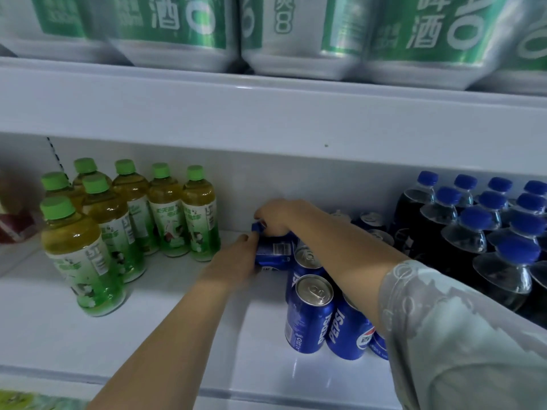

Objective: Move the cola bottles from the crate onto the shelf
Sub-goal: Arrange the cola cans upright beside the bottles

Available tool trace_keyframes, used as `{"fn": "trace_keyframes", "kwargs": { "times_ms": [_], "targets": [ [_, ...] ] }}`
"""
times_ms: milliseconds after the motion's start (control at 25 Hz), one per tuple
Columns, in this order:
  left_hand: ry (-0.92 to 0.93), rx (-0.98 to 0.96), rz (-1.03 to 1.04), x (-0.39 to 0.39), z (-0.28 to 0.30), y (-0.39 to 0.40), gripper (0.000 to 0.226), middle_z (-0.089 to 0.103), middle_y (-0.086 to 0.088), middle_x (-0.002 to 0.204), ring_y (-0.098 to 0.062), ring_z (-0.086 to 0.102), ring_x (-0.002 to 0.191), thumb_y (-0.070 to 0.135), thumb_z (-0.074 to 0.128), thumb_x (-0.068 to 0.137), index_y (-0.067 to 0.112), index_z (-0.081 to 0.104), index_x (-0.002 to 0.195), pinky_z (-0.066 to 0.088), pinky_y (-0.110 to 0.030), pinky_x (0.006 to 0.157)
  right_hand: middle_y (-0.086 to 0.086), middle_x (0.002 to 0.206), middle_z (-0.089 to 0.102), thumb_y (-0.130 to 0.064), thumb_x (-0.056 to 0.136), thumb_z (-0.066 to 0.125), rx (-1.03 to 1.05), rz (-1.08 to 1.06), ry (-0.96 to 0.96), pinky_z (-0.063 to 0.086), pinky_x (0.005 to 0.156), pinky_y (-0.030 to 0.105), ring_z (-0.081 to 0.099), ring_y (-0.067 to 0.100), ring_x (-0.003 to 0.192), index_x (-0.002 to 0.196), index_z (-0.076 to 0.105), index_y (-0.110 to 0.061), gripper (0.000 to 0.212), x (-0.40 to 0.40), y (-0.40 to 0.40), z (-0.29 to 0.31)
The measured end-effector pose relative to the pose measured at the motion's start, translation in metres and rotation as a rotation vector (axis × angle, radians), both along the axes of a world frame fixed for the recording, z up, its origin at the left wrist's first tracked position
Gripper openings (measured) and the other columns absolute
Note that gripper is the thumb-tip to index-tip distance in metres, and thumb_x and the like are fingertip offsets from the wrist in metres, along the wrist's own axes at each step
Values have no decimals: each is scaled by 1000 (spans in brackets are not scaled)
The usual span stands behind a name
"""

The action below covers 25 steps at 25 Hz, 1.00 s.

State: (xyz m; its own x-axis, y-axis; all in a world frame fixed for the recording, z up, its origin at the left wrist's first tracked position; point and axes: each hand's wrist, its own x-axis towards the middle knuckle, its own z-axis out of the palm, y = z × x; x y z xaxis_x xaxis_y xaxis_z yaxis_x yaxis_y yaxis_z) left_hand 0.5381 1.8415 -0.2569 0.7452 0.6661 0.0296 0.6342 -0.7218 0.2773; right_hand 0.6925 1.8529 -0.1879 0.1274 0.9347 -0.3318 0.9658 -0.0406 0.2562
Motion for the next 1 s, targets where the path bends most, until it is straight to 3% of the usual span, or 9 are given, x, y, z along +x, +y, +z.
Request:
{"fn": "trace_keyframes", "kwargs": {
  "times_ms": [160, 360, 600, 760, 840, 1000],
  "targets": [
    [-12, -53, -28, 0, 4, 5, 70, 55, -13, 124, -34, 64, 104, 29, 71, 85, 18, 35, 144, 53, -41, 90, 6, 114, 68, -25, 93, 66, -51, 20, -128, 51, 79, 38, 64, 26, 97, 123, 66, -19, 31, -1, 12, -9],
    [-76, -193, -44, -9, 8, 3, 71, 54, -7, 112, -30, 58, 104, 39, 75, 81, 24, 40, 140, 46, -31, 83, 1, 112, 66, -25, 93, 65, -96, 53, -144, 54, 90, 41, 63, 24, 97, 117, 66, -19, 25, -5, 18, -14],
    [-177, -289, 17, -19, 16, 3, 58, 67, -2, 108, -20, 62, 96, 36, 82, 76, 21, 57, 126, 50, -31, 81, 4, 122, 62, -39, 88, 70, -10, 92, -28, 46, 79, 38, 57, 26, 98, 125, 55, -24, 43, -2, 10, -11],
    [-243, -232, 137, -8, 28, 5, 37, 66, 3, 80, -14, 61, 71, 53, 78, 74, 21, 61, 83, 42, -28, 58, 7, 143, 55, -55, 78, 75, 106, 23, 75, 50, 98, 46, 56, 32, 122, 149, 42, -24, 84, 17, 5, 8],
    [-296, -224, 157, 2, 36, 0, 39, 67, 1, 81, -18, 63, 75, 55, 78, 74, 19, 64, 83, 49, -30, 63, 8, 138, 58, -58, 78, 73, 116, -3, 90, 52, 96, 47, 58, 30, 114, 145, 46, -22, 81, 31, -2, 17],
    [-395, -323, 144, 22, 45, -13, 46, 71, -5, 103, -25, 66, 94, 49, 79, 77, 13, 71, 105, 57, -44, 87, 4, 122, 60, -49, 83, 72, 67, -85, 86, 53, 91, 42, 54, 24, 96, 134, 54, -18, 63, 55, -24, 27]
  ]
}}
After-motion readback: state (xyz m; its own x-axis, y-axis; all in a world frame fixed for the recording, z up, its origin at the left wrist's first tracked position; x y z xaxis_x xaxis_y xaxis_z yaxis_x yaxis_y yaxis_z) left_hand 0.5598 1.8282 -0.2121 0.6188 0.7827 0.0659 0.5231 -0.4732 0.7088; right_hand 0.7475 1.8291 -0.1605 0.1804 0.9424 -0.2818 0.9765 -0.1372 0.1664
